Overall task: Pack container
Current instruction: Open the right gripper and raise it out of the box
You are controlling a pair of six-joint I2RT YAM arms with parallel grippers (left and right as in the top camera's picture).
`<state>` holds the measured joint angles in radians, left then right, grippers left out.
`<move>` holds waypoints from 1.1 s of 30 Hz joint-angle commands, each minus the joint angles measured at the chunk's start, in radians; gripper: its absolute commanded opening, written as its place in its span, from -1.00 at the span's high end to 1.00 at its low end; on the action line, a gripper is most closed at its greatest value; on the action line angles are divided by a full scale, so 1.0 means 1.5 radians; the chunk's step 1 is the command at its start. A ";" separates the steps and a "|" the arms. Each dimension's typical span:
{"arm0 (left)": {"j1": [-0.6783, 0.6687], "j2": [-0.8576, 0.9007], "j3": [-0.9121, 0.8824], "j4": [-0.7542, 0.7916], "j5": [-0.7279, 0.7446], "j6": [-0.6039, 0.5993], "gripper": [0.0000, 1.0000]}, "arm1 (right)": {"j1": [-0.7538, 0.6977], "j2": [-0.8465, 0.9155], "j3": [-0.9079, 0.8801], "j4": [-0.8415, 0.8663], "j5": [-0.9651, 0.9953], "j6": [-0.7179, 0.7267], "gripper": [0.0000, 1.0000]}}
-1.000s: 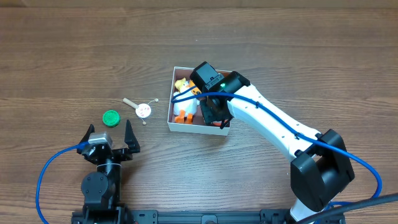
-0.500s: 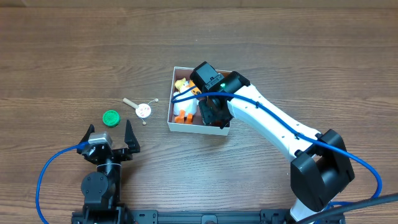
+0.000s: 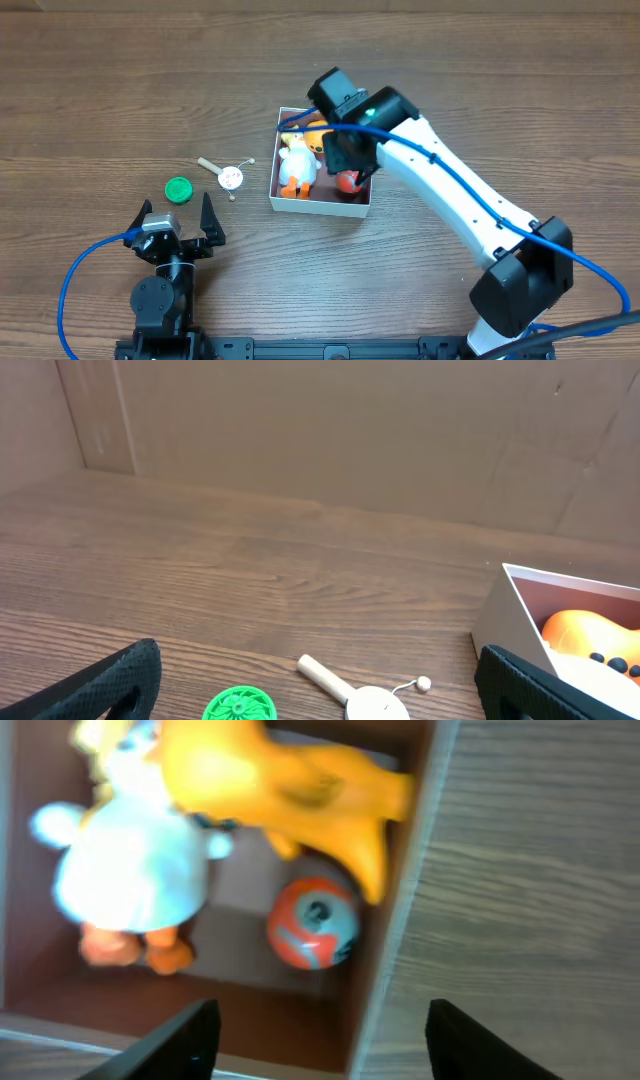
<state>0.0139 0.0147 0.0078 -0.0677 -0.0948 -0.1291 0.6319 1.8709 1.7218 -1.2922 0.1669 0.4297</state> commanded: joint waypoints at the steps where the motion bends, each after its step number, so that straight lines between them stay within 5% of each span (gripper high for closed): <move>1: 0.004 -0.006 -0.002 0.001 -0.006 -0.006 -1.00 | -0.070 -0.028 0.020 -0.024 0.016 0.031 -0.52; 7: 0.004 -0.006 -0.002 0.001 -0.006 -0.006 -1.00 | -0.191 -0.036 0.020 -0.083 0.016 0.021 -1.00; 18: 0.004 -0.006 -0.002 0.001 -0.006 -0.006 -1.00 | -0.343 -0.036 0.020 -0.117 0.016 0.008 -1.00; 33: 0.004 -0.006 -0.002 0.004 -0.006 -0.006 -1.00 | -0.351 -0.036 0.020 -0.117 0.016 0.008 -1.00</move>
<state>0.0139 0.0147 0.0082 -0.0669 -0.0948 -0.1291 0.1055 1.8542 1.7233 -1.4673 0.1829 0.4442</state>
